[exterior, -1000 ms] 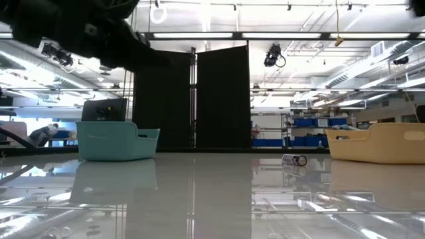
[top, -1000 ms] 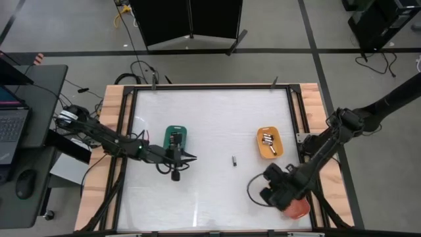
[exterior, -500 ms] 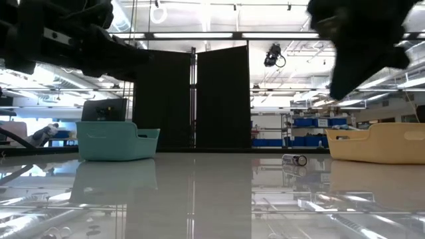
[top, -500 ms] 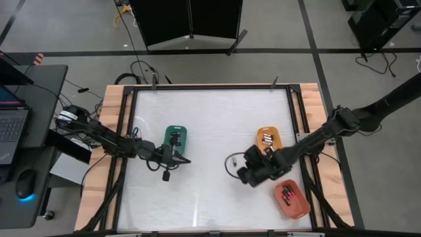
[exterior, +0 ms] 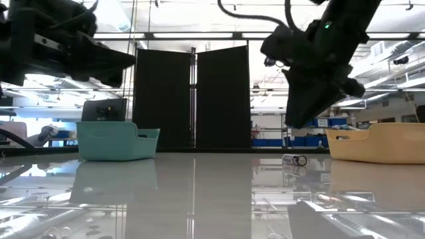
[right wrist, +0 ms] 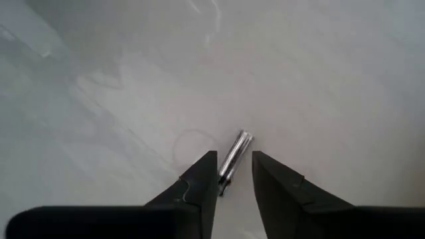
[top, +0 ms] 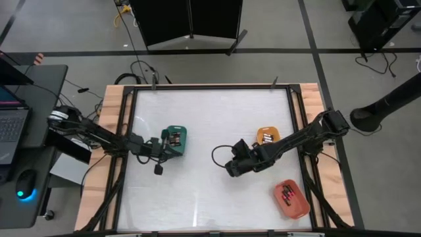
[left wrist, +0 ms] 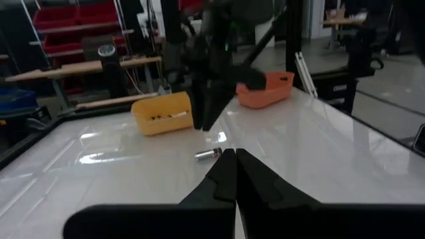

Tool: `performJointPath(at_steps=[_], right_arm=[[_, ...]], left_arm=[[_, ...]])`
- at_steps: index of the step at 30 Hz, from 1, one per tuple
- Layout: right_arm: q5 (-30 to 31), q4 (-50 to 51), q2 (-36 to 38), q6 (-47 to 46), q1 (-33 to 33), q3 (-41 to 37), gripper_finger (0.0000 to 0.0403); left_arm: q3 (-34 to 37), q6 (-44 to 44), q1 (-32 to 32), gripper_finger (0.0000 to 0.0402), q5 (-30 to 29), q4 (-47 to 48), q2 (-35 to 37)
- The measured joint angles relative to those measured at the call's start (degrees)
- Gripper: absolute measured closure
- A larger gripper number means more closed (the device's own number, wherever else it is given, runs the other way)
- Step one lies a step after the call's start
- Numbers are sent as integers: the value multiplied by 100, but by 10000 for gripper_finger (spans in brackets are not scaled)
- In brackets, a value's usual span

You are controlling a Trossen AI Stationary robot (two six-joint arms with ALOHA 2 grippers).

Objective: Sort batteries
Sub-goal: Put the silver battery into the yellow bin

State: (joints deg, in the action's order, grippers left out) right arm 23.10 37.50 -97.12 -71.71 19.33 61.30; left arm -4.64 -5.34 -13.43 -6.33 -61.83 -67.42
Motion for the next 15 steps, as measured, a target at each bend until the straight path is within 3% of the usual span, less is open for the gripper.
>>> performJointPath(at_steps=[5, 15], right_arm=[[-63, -246, -299, 96, -104, 0, 278], [-219, -310, -644, 82, -274, 0, 257]], left_arm=[[288, 126, 4, 395, -38, 51, 533], [347, 227, 4, 396, -55, 380, 631]])
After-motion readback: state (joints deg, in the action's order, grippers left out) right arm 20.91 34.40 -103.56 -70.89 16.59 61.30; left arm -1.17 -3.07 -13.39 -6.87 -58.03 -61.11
